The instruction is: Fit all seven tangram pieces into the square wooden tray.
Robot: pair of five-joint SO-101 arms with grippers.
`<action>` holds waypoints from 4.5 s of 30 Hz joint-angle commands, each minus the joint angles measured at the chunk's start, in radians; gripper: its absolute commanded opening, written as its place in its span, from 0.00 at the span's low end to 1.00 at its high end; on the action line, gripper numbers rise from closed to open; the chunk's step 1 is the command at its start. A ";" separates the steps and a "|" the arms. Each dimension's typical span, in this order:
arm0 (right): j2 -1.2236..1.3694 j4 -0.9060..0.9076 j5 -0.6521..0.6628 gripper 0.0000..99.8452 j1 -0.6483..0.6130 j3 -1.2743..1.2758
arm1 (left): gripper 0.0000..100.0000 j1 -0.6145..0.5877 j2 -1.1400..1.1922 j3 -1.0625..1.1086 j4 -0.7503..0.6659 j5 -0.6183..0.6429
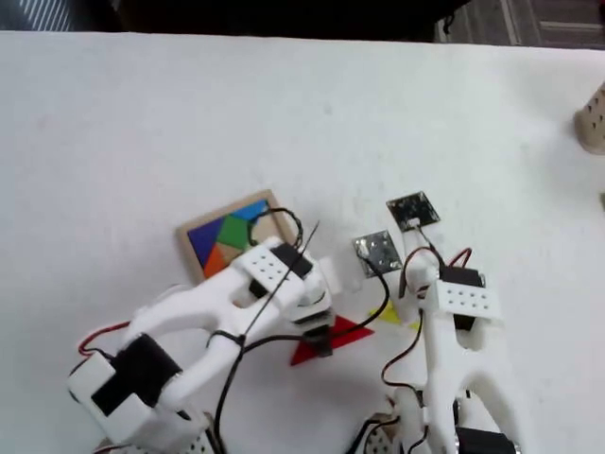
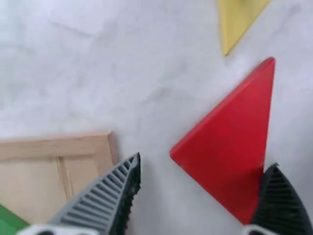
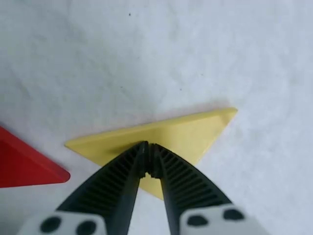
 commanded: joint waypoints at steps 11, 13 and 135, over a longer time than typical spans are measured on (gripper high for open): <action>-0.018 0.010 -0.091 0.02 0.179 -0.083 | 0.38 0.024 0.185 -0.233 0.100 0.187; -0.018 0.008 -0.098 0.02 0.220 -0.091 | 0.38 0.022 0.188 -0.233 0.100 0.232; -0.010 -0.062 -0.041 0.02 0.150 -0.049 | 0.09 -0.097 -0.447 0.442 -0.051 0.413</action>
